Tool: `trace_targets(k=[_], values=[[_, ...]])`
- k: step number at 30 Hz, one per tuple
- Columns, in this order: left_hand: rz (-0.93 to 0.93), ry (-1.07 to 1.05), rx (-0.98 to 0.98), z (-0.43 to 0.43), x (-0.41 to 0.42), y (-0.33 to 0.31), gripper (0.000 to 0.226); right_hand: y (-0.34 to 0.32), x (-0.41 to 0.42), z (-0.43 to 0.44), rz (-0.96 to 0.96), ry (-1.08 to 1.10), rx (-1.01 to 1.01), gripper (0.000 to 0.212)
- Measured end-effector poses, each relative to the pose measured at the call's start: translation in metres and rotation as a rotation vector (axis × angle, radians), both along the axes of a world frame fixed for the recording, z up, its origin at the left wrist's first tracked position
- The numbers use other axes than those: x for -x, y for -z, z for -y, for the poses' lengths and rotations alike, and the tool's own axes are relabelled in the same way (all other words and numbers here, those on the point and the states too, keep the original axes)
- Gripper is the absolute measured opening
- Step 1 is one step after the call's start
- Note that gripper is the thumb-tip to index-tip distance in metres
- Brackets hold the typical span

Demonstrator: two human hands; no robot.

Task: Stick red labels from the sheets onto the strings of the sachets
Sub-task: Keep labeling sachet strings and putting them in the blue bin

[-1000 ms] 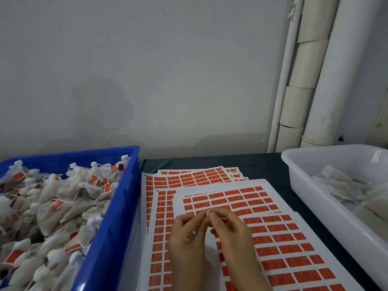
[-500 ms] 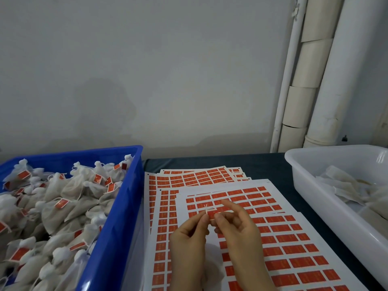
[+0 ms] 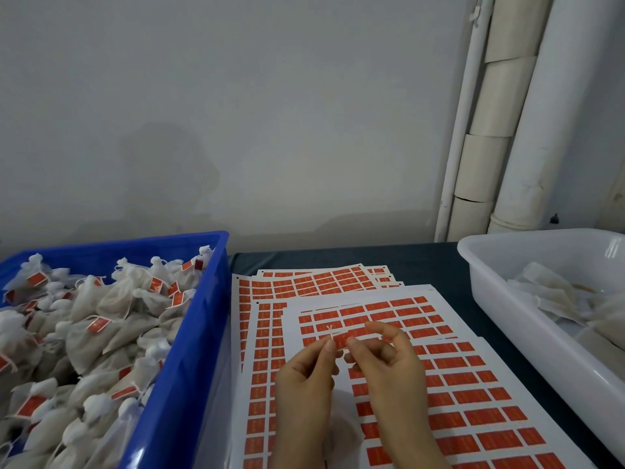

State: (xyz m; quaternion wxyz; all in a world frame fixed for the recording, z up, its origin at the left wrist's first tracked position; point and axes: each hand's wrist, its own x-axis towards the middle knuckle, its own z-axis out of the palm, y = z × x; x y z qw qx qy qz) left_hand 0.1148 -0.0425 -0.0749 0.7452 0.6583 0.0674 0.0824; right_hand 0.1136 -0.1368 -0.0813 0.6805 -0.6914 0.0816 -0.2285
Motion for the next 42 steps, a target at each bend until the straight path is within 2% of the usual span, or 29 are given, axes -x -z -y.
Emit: trace_targets(k=[8,12,16,20,30,36,42], values=[[0.014,0.010,-0.021,0.0005,0.0009,-0.0003,0.015,0.0022,-0.0025,-0.0023,-0.049,0.011,0.032,0.021],[0.049,0.024,-0.034,-0.0003,0.0016,-0.0002,0.015,0.0023,-0.0021,-0.0015,-0.082,-0.081,0.026,0.004],[0.044,0.015,-0.015,0.0003,0.0021,0.0002,0.015,0.0024,-0.0001,-0.0010,-0.043,-0.090,0.082,0.011],[0.042,-0.022,-0.008,-0.0019,0.0004,0.0010,0.007,0.0020,0.0010,-0.0009,-0.036,-0.072,0.096,0.011],[0.046,-0.023,0.004,-0.0042,-0.0018,0.0049,0.004,-0.0026,0.0040,-0.0036,-0.028,-0.090,0.059,0.008],[0.084,-0.036,-0.070,-0.0041,-0.0002,0.0063,0.005,-0.0015,0.0050,-0.0058,-0.016,-0.067,0.139,0.006],[0.150,-0.122,-0.212,-0.0025,0.0026,0.0077,0.017,-0.0001,0.0046,-0.0074,-0.020,-0.095,0.163,0.006]])
